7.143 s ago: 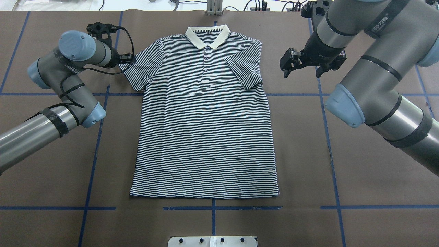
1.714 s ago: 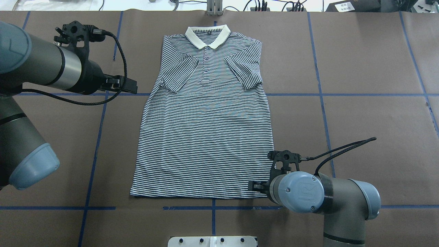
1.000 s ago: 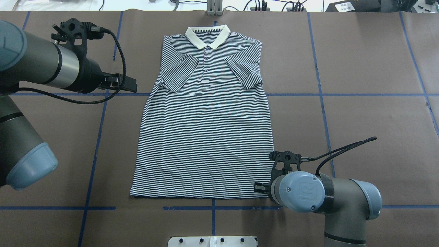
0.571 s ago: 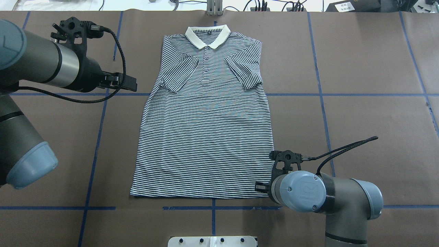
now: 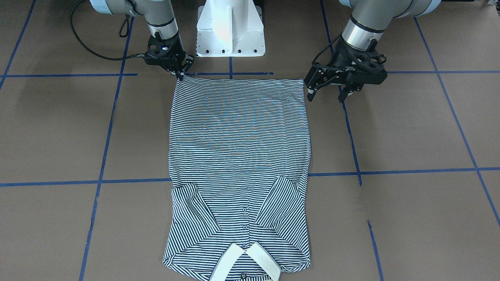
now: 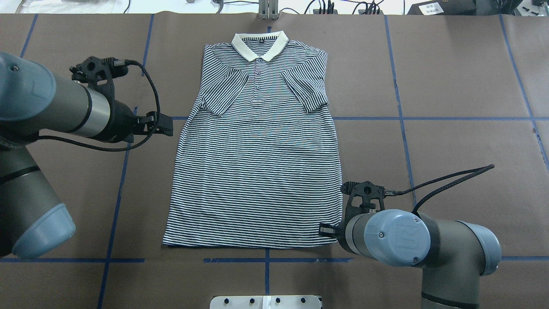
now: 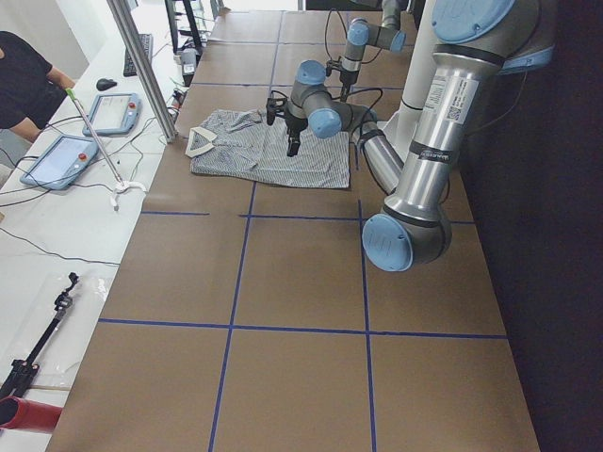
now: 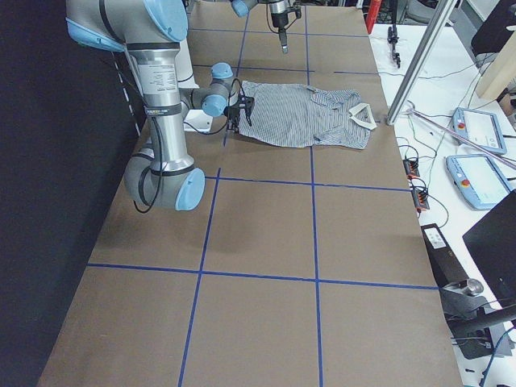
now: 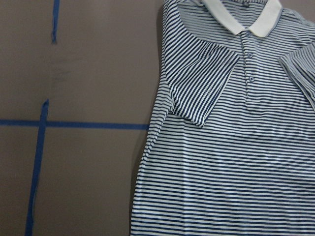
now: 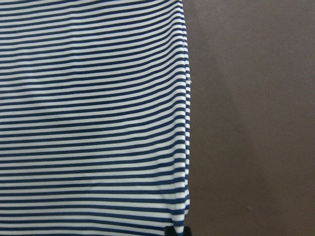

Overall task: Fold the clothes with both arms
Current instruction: 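Move both grippers to the hem corners nearest the robot, then grasp the hem corners with both grippers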

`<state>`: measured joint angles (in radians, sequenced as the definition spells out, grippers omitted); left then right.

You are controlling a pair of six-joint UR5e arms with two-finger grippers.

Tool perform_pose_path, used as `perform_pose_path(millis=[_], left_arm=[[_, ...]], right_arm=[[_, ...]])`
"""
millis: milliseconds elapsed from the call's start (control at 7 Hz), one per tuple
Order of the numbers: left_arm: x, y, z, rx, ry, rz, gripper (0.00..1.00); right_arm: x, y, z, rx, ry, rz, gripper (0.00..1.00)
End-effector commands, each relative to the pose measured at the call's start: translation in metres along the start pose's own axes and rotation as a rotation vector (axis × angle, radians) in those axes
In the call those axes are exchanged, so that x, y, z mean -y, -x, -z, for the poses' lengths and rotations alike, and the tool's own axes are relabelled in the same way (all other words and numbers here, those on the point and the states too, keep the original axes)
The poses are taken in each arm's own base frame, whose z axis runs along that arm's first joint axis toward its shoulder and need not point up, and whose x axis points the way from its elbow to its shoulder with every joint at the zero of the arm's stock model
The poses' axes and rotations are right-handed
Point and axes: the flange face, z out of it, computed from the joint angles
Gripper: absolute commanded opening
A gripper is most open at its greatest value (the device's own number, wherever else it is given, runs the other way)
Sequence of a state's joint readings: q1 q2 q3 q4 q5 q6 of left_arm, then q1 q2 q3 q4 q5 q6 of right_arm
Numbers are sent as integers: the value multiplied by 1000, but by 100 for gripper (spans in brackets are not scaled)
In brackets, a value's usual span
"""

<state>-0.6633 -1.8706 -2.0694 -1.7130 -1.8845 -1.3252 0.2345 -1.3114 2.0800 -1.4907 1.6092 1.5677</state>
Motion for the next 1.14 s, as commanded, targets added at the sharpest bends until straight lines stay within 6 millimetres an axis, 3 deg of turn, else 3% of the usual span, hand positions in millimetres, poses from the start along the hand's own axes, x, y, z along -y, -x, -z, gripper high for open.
perform_pose_path(millis=[0, 143, 286, 429, 1000], left_arm=[[-92, -6, -55, 75, 36, 191, 99], [-137, -4, -79, 116, 36, 252, 99], [-156, -2, -89, 134, 36, 252, 99], [-160, 14, -103, 176, 29, 281, 99], [-183, 24, -124, 224, 54, 275, 99]], right_arm=[[12, 2, 18, 32, -17, -15, 0], [18, 0, 22, 36, -24, -21, 0], [26, 0, 26, 40, -22, -29, 0], [28, 0, 27, 41, -20, -30, 0], [28, 1, 28, 46, -21, -30, 0]])
